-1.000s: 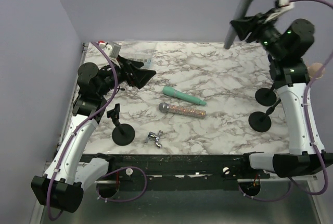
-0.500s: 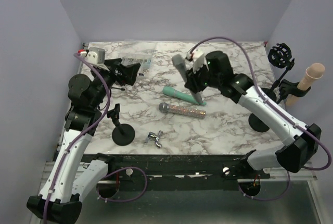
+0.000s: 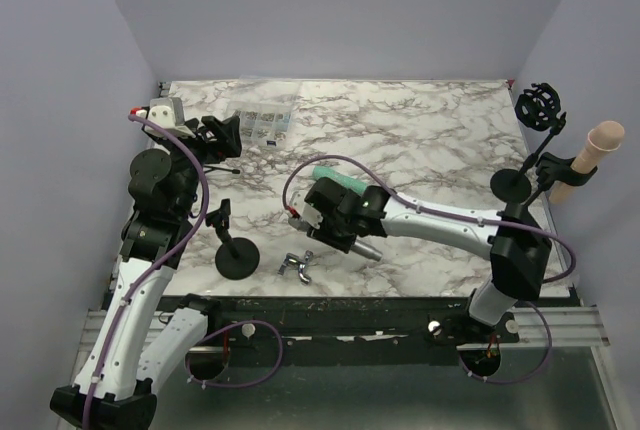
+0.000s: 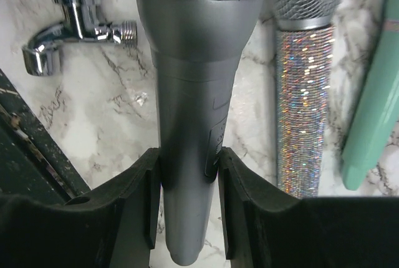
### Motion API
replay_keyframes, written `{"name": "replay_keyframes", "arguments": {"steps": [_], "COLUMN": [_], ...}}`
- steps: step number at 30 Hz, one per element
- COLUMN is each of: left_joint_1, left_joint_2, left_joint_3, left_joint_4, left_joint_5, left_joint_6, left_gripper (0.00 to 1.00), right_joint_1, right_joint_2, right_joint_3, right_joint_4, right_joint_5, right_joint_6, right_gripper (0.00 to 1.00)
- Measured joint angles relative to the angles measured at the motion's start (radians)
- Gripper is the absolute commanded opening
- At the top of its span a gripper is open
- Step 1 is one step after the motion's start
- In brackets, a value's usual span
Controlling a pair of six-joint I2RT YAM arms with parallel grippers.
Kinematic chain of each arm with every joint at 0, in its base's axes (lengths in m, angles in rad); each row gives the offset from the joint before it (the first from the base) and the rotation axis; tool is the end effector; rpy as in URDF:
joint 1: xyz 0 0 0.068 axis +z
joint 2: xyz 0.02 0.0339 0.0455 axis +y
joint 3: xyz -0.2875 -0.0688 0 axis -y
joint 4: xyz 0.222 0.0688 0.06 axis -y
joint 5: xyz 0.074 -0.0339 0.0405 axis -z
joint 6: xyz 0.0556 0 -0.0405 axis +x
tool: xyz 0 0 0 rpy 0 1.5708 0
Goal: Remove the microphone from the stand
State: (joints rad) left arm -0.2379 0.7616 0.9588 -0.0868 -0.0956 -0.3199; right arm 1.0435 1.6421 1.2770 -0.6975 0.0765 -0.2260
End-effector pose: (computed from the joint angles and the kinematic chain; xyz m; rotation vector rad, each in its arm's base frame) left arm 0.1436 -0.0293 0.4285 -0.1388 1.4659 -0.3845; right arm 0.1709 0.2850 0.2640 -1.5443 2.1412 0.1798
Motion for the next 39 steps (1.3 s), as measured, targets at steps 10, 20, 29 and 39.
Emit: {"name": "replay_keyframes", "arguments": {"steps": [10, 20, 29, 39], "left_joint_1": [0.000, 0.000, 0.000, 0.000], "left_joint_2": [0.002, 0.002, 0.002, 0.063], "left_joint_3": [-0.002, -0.002, -0.002, 0.104], "left_joint_4": [-0.010, -0.011, -0.009, -0.001], "left_joint_5": [0.000, 0.002, 0.005, 0.063], "left_joint_6": [0.001, 0.000, -0.006, -0.097], "left_gripper": [0.89, 0.89, 0.92, 0.96], "right_joint_1": [0.031, 0.035, 0.036, 0.039], "right_joint_2": [0.096, 0.137, 0.177, 0.180], "right_joint_3": [-0.097, -0.100, -0.100, -0.100], "right_joint_4": [-0.006, 0.035, 0.069, 0.091], "right_joint_5": [0.109, 0.161, 0.190, 0.204], "right_joint_6": [-0.010, -0.038, -0.064, -0.079], "right_gripper": [0.01, 0.12, 0.36, 0.67]}}
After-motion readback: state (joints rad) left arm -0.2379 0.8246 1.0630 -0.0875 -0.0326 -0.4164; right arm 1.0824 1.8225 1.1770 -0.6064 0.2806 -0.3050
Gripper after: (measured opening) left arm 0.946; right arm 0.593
